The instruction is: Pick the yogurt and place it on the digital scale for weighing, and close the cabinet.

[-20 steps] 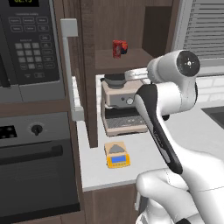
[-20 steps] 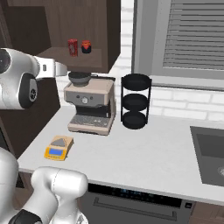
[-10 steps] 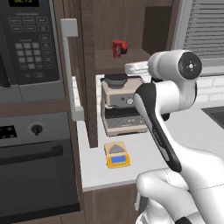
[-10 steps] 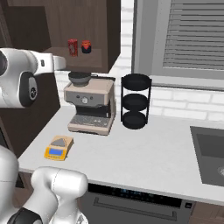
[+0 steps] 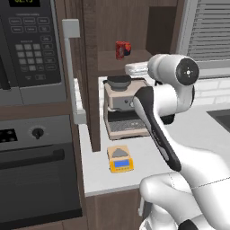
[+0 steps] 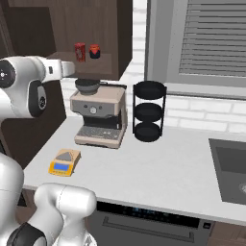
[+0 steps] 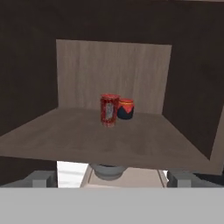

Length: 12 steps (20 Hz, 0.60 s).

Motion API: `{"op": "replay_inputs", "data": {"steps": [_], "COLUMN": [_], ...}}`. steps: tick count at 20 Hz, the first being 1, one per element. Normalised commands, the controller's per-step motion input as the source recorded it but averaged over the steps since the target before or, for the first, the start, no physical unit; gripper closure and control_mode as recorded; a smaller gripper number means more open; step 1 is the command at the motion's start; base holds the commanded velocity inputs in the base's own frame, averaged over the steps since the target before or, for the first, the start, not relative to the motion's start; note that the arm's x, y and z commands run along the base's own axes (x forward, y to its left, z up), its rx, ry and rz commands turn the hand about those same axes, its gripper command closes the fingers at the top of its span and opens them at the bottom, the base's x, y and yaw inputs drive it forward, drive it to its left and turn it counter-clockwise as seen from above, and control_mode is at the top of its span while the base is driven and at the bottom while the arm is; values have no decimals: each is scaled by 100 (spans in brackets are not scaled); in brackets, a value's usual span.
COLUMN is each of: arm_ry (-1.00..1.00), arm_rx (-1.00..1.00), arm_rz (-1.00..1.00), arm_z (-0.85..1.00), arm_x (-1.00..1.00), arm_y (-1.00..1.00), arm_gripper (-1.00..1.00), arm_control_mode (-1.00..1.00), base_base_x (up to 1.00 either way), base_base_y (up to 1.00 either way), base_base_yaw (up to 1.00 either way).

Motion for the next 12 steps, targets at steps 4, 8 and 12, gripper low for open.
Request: {"op": "replay_inputs", "data": {"steps": [4, 8, 12], "arm_ry": [0, 2, 3], "arm_rx": [0, 0, 0], "arm_rz": [0, 0, 0], "arm_z": [53, 24, 0], "arm_x": [0, 24, 43], "arm_y": [12, 6, 2], "arm_gripper": [-100, -100, -100], "arm_control_mode": [-100, -100, -100], "base_base_x": [0, 0, 0], "base_base_y": [0, 0, 0], "base_base_yaw": [0, 0, 0]}}
